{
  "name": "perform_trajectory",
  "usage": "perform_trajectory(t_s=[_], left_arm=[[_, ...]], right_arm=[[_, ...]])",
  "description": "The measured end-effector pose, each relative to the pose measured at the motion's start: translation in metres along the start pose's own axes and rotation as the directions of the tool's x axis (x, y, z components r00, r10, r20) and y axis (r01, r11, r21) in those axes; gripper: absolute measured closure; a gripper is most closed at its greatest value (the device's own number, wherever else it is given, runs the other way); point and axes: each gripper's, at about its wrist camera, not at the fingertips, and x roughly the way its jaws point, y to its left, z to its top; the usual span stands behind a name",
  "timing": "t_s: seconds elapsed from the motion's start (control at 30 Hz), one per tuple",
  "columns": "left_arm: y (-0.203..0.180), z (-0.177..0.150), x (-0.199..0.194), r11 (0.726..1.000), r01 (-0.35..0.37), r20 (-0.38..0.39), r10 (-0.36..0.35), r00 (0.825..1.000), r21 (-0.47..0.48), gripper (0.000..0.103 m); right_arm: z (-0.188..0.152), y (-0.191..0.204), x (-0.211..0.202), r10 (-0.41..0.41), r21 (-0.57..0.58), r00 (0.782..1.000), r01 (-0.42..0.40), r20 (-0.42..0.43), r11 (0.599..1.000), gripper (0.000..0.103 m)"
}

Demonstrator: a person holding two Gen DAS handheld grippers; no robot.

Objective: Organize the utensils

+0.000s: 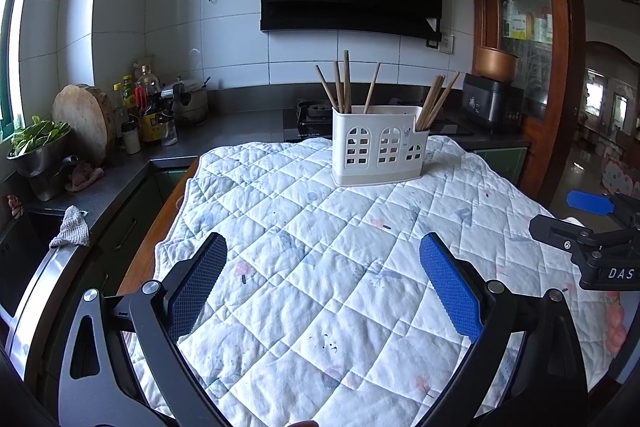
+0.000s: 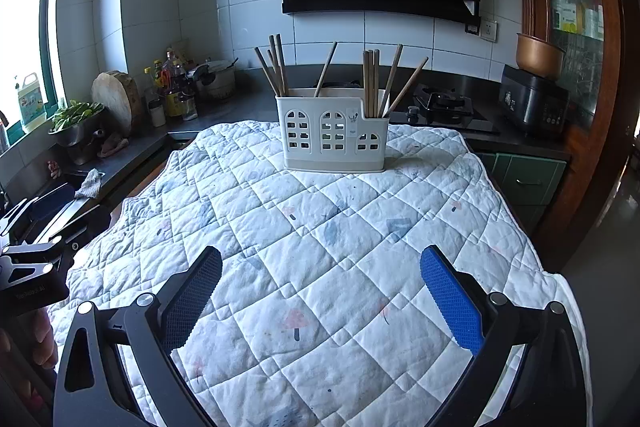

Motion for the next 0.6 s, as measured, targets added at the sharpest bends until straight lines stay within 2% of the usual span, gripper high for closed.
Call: perform_trajectory(t_s=[0.6], left_arm=[[-0.0013, -0.0006, -0.0003, 1.0, 0.0, -0.003, 0.0, 1.0, 0.004, 0.007]], right_arm=[[0.0002, 0.0012, 0.0004, 0.001, -0.004, 1.0, -0.001, -0.003, 1.0, 0.007]])
